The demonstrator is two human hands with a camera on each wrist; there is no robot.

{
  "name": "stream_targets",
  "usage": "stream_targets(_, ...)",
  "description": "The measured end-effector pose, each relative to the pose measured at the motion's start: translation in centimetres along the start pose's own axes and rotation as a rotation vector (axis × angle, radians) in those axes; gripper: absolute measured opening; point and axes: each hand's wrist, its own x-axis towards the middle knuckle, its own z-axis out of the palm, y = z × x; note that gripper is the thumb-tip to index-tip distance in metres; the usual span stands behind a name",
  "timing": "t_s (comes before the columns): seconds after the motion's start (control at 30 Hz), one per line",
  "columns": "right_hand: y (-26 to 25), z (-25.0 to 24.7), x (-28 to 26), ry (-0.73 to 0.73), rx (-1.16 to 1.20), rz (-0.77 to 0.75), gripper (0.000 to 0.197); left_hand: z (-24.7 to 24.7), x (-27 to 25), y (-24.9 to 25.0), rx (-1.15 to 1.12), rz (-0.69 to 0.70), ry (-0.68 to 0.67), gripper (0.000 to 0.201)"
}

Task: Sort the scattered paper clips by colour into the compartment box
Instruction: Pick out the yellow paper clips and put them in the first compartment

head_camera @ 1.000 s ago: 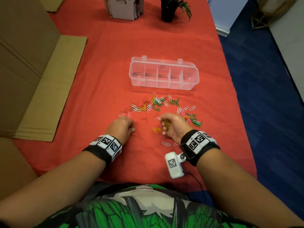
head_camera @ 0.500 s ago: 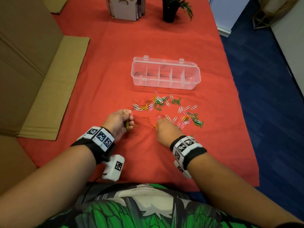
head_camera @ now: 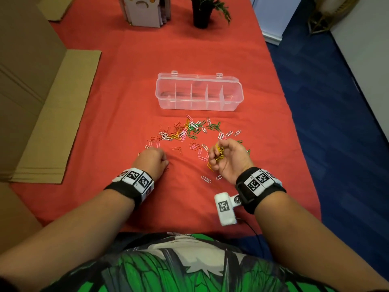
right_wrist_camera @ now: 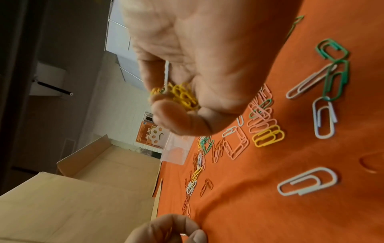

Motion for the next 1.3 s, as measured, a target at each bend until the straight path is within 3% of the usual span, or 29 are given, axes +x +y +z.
stream_targets(0.1, -0.3, -0.4, 0.2, 0.147, -0.029, 0.043, 0.029, 0.2, 0.1, 0.3, -0.017, 0.005, -0.037, 0.015)
stream_targets(0.23, -0.3, -1.4, 0.2, 0.229, -0.153, -0.014, 0.017, -0.5, 0.7, 1.3, -0.328, -0.075, -0.081, 0.016)
stream_targets(0.3, -0.3, -1.9, -0.1, 0.219, -0.14, -0.01, 0.02, -1.2, 0.8, 2.2, -0.682, -0.152, -0.175, 0.028)
stream_targets(0.4, -0.3, -2.4, -0.4, 0.215, -0.129, -0.017, 0.022, -1.8, 0.4, 3.9, -1.409, -0.476, -0.317, 0.024)
stream_targets(0.43, -0.2, -2.4, -0.4, 0.225, -0.178, -0.023, 0.02, -1.8, 0.5, 4.2, -1.469, -0.5, -0.363, 0.025)
stream_targets(0.53, -0.3, -2.9, -0.4, 0.329, -0.391, -0.045, 0.018, -1.0, 0.7, 5.8, -1.347, -0.434, -0.388, 0.025)
stream_targets(0.67, -0.8, -4.8, 0.0, 0.505, -0.814, -0.118, 0.023, 1.5, 1.2, 7.7, -0.671, -0.054, -0.166, 0.025)
stream_targets(0.73, -0.9, -5.5, -0.1, 0.541, -1.065, -0.097, 0.025, 2.3, 1.3, 8.3, -0.397, 0.119, -0.138, 0.016)
stream_targets(0.8, -0.8, -5.7, -0.4, 0.555, -1.233, -0.079, 0.028, 3.1, 1.4, 8.7, -0.116, 0.243, -0.125, 0.02)
stream_targets(0.9, -0.5, -5.6, -0.3, 0.513, -1.317, -0.102, 0.023, 3.8, 1.5, 8.9, 0.064, 0.338, -0.123, 0.027)
stream_targets(1.0, -0.5, -5.4, -0.1, 0.46, -1.269, -0.128, 0.009, 4.3, 1.6, 8.6, 0.116, 0.371, -0.128, 0.023)
stream_targets(1.13, -1.4, -4.8, 0.5, 0.348, -1.136, -0.073, 0.022, 4.5, 1.6, 8.2, 0.068, 0.362, -0.139, 0.02)
stream_targets(1.23, -1.9, -4.1, 0.7, 0.302, -0.841, 0.01, 0.031, 3.6, 1.7, 8.3, -0.216, 0.18, -0.162, 0.016)
stream_targets(1.3, -2.1, -3.6, 0.7, 0.285, -0.698, -0.012, 0.032, 2.3, 1.9, 8.3, -0.493, -0.014, -0.275, 0.019)
